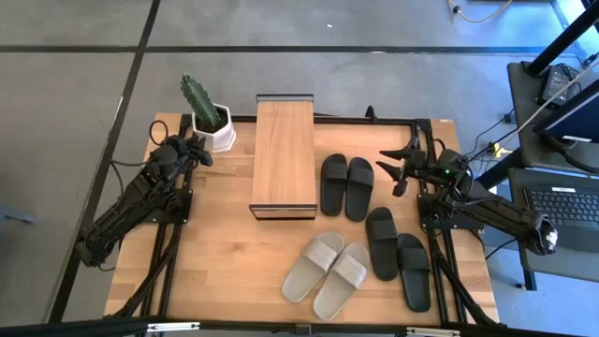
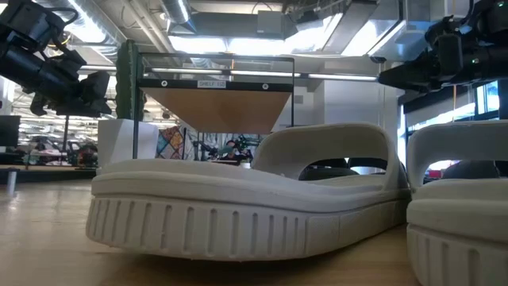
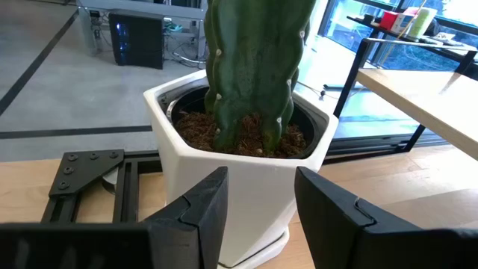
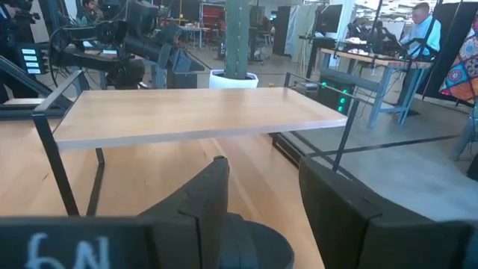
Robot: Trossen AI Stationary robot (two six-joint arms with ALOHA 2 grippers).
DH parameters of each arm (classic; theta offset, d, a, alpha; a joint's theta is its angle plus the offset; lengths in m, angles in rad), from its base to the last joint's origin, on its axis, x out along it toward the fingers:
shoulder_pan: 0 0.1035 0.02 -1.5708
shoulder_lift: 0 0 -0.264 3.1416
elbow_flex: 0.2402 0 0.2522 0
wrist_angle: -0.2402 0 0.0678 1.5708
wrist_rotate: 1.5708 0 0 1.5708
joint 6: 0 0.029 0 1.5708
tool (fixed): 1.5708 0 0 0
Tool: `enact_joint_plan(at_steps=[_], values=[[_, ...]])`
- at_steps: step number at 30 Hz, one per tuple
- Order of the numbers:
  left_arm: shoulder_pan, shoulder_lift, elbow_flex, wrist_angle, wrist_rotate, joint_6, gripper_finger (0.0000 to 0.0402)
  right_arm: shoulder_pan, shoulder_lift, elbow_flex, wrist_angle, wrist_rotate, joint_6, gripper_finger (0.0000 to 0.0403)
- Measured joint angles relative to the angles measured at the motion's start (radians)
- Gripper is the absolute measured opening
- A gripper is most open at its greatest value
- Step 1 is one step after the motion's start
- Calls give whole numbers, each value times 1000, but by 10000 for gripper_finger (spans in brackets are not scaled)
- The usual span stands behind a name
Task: Pick and place slides into the shelf
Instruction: Put the top right black slide on the shelf
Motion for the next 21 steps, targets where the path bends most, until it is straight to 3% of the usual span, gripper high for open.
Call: enact_joint_plan(at_steps=[21], values=[[0, 0, 0, 7, -24, 0, 147, 0, 181, 1, -72, -38, -17, 165]])
